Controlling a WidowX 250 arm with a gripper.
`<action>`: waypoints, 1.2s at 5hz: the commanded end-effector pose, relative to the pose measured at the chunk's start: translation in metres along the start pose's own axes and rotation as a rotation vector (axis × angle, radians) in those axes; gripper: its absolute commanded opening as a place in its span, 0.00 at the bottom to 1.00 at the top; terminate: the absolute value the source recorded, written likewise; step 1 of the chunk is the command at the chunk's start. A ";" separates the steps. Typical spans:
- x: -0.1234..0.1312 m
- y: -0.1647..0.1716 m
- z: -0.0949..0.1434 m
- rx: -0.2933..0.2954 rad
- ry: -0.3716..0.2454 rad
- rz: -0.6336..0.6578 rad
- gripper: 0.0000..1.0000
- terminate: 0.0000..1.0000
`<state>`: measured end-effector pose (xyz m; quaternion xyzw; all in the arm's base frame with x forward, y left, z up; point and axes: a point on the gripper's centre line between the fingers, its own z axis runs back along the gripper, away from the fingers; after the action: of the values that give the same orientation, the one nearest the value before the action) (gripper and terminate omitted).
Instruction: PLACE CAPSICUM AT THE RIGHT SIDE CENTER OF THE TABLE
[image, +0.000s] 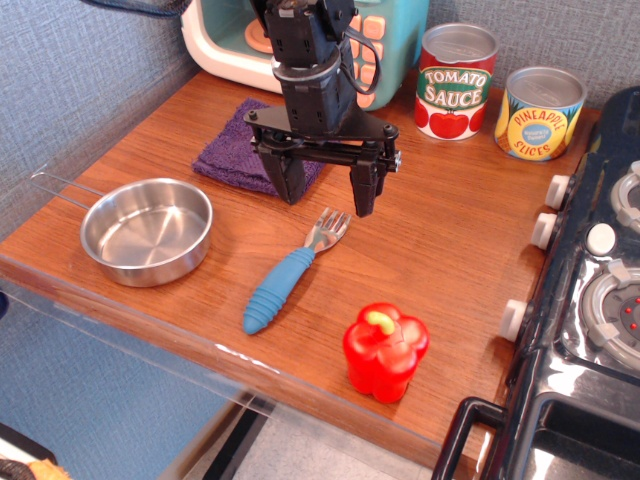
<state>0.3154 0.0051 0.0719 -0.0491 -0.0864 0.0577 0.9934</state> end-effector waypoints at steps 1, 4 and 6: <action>0.000 0.000 0.000 0.000 0.000 0.000 1.00 0.00; -0.025 -0.066 0.053 -0.093 -0.128 -0.127 1.00 0.00; -0.074 -0.076 0.042 -0.098 -0.047 -0.189 1.00 0.00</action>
<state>0.2406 -0.0749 0.0965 -0.0843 -0.0932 -0.0360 0.9914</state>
